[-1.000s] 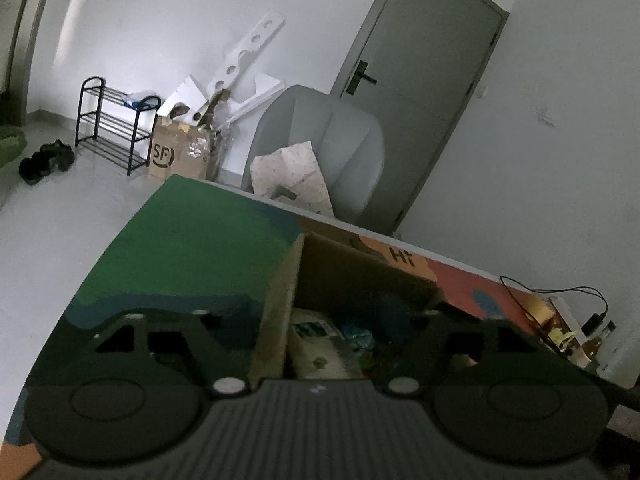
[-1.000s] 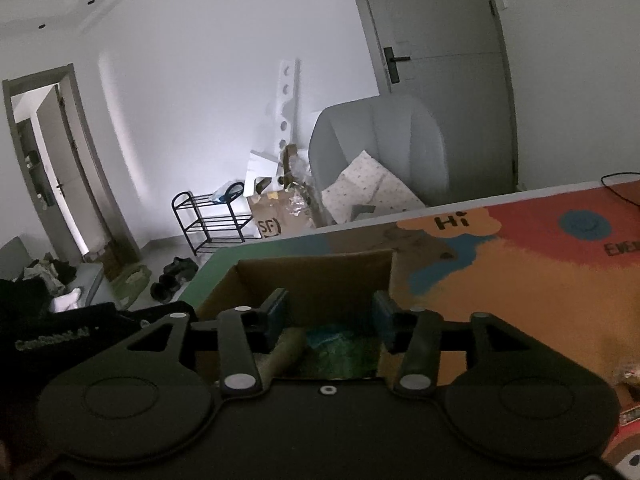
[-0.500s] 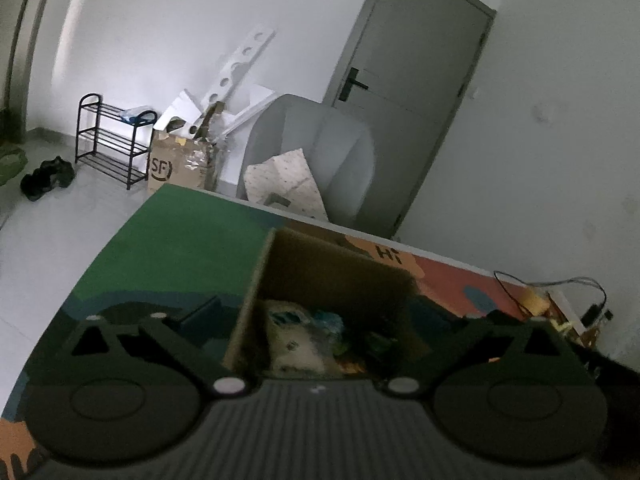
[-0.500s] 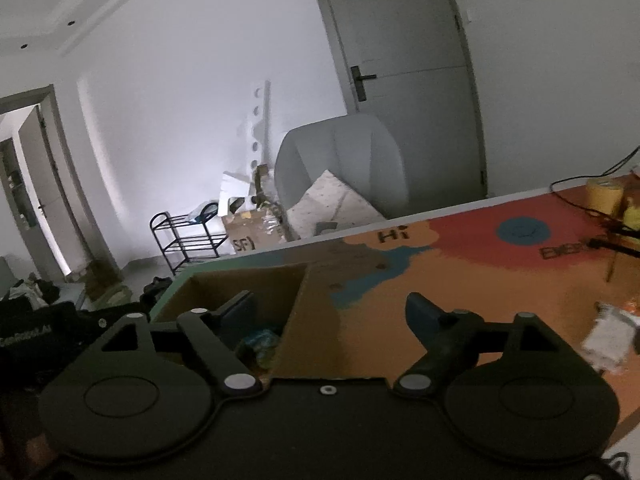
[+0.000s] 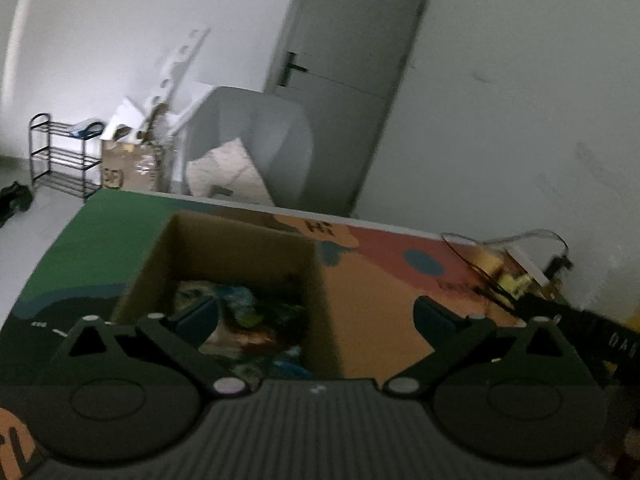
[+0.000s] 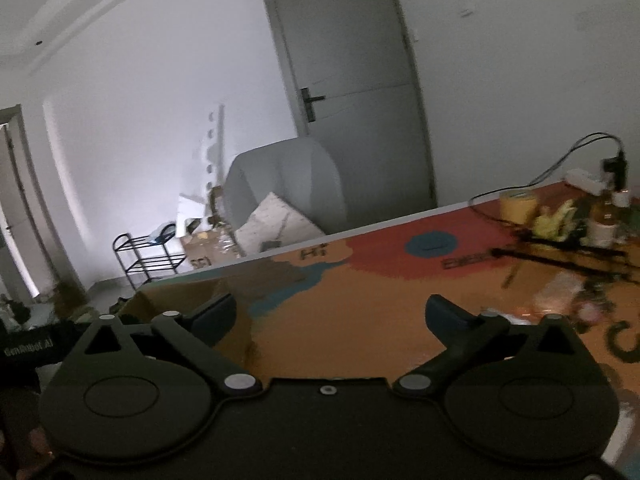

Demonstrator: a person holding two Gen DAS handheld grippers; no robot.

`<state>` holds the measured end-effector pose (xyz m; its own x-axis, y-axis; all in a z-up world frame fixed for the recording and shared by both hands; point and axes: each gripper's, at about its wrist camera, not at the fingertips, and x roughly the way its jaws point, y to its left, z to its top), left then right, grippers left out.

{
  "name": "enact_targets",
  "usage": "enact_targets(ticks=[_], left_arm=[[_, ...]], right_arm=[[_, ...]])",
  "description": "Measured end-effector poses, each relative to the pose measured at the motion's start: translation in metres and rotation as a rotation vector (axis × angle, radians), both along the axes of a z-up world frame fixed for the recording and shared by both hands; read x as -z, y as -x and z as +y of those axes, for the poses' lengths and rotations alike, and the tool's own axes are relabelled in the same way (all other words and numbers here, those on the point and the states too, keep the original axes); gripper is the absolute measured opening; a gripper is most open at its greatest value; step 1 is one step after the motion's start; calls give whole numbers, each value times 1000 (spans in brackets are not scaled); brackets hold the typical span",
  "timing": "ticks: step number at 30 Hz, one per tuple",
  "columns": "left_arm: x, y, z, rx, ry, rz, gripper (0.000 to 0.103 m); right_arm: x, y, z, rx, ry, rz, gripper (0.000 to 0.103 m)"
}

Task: Organize snacks
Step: 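Move both grippers back over the remaining snacks on the table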

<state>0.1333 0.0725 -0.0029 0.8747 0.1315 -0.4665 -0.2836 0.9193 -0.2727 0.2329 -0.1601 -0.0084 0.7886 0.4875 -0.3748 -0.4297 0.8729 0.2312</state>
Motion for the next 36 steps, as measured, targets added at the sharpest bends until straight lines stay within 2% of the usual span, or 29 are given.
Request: enact_targets(ticks=[4, 13, 19, 36], left_arm=[[0, -3, -19, 39, 20, -3, 103], [-2, -15, -56, 141, -1, 3, 103], [6, -21, -77, 195, -13, 15, 103], [43, -65, -124, 297, -3, 99, 100]], right_arm=[[-6, 5, -23, 38, 12, -9, 103], [2, 6, -66, 86, 21, 29, 103], [11, 8, -83, 98, 58, 56, 103], [47, -15, -116, 122, 21, 135, 102]])
